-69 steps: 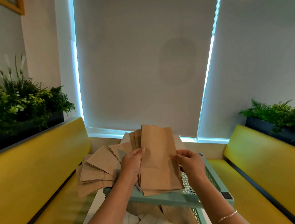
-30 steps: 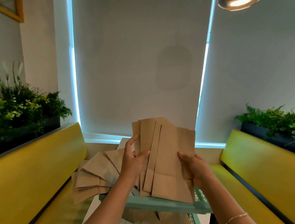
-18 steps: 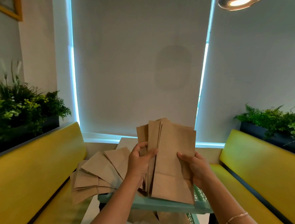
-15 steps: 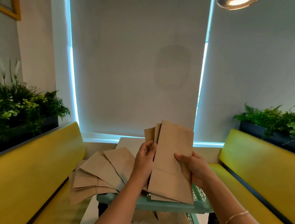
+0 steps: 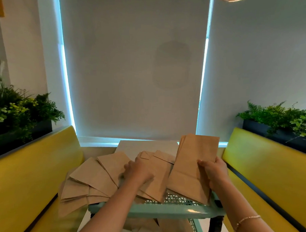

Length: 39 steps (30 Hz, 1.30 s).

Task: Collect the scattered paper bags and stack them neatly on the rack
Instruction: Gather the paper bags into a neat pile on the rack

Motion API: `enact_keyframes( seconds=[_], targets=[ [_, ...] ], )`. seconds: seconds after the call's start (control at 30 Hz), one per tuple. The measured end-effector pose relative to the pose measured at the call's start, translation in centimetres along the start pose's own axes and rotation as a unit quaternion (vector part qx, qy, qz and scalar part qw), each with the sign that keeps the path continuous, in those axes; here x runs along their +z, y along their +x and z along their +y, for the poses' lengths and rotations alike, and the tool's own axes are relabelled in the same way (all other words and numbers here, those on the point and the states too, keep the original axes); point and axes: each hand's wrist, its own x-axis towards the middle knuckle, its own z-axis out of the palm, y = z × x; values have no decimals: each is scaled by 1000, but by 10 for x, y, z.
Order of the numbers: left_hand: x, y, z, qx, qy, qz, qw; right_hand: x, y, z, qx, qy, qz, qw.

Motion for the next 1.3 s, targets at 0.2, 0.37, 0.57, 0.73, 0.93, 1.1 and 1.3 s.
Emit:
enact_keyframes(
  seconds=[0.2,0.37,0.57,0.73,0.93,1.1,1.3],
  targets=[
    [13,2,-1,3,102,19,995,5,1,12,-14,-30,15,999],
    [17,3,0,-8,130,-5,991,4,-1,12,-14,-37,11,999],
    [19,8,6,49,63,35,996,2,0,12,-5,-20,12,1000],
    [18,23,28,130,45,44,989,1,3,14,-8,-6,-3,1000],
    [30,35,34,106,111,43,987,0,5,15,-22,-1,-21,1000],
    [33,35,34,98,74,62,990,2,8,20,-36,-24,-4,999],
    [19,25,31,111,-18,49,992,1,6,19,-25,-17,-2,1000]
  ],
)
